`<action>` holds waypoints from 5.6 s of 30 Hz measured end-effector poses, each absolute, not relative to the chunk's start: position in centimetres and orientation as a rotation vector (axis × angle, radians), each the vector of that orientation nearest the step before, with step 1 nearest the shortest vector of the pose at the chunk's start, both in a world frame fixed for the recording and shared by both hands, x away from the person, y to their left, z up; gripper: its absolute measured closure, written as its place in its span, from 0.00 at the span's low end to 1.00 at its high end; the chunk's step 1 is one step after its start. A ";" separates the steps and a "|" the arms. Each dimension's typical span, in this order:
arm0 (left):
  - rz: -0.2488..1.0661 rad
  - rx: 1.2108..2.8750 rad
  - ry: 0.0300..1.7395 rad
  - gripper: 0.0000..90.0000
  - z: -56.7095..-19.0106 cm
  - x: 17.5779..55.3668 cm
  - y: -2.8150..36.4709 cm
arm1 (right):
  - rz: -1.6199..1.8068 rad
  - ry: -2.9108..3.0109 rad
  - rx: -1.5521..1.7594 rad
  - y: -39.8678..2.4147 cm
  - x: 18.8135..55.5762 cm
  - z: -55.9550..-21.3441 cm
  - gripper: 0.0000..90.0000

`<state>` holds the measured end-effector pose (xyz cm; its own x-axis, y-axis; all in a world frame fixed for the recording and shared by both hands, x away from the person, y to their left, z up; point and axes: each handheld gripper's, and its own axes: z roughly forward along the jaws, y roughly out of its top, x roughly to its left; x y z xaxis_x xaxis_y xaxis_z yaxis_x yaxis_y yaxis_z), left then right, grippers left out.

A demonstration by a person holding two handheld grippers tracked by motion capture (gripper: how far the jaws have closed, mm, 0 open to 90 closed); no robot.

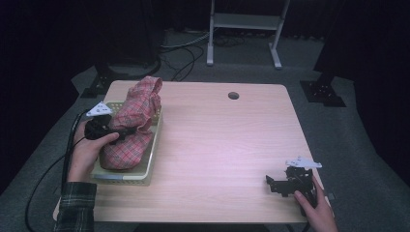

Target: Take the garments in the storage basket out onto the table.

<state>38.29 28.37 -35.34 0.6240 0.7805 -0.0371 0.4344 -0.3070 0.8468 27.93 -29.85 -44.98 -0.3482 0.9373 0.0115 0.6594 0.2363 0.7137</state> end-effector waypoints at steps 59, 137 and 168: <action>0.416 1.557 0.600 0.46 -27.3 34.7 23.7 | 0.889 2.094 1.463 -29.9 27.9 -45.0 0.00; 0.349 1.767 0.571 0.46 -38.4 33.8 7.6 | 0.888 2.093 1.462 -29.8 27.9 -45.0 0.00; 0.306 2.004 0.621 0.42 -40.5 35.6 4.5 | 0.888 2.095 1.463 -29.8 27.9 -45.0 0.00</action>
<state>35.57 4.49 -40.49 0.8379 0.5442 -0.0423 0.2981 -0.3912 0.8707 27.92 -29.85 -44.98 -0.3487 0.9372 0.0110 0.6595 0.2370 0.7133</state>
